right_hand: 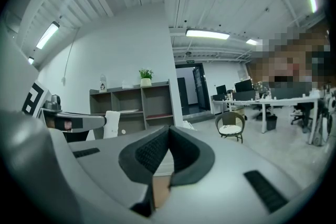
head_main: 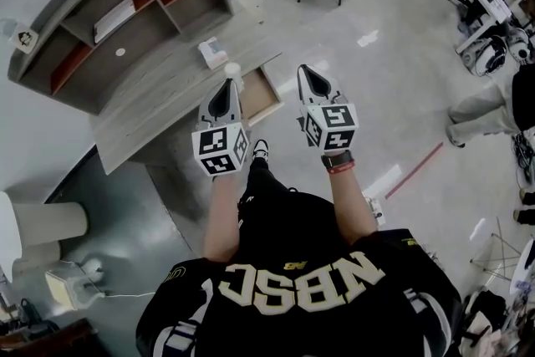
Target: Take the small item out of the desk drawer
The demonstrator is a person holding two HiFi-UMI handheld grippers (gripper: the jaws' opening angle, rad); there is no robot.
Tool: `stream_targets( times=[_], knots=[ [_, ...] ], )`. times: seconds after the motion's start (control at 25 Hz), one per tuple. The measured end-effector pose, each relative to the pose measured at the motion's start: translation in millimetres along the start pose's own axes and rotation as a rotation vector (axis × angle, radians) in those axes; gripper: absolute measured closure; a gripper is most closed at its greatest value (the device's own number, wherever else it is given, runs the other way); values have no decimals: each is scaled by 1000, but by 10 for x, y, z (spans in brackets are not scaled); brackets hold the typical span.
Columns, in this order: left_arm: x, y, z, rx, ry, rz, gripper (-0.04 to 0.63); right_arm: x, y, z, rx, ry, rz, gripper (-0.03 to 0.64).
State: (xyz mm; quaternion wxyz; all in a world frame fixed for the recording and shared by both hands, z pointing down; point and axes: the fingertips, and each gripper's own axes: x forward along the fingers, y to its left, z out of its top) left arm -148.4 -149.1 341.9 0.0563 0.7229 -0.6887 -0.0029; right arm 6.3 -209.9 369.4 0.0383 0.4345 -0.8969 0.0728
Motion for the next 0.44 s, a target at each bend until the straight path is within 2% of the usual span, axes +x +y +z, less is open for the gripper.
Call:
stream_targets(
  times=[0.24,0.44],
  knots=[
    [182,111,-126,-1,31,-2,581,200,21,-82,5,21,2,611],
    [556,266,-480,-24,93,-4,581,551,-70,-234,11,46,-2,611]
  ],
)
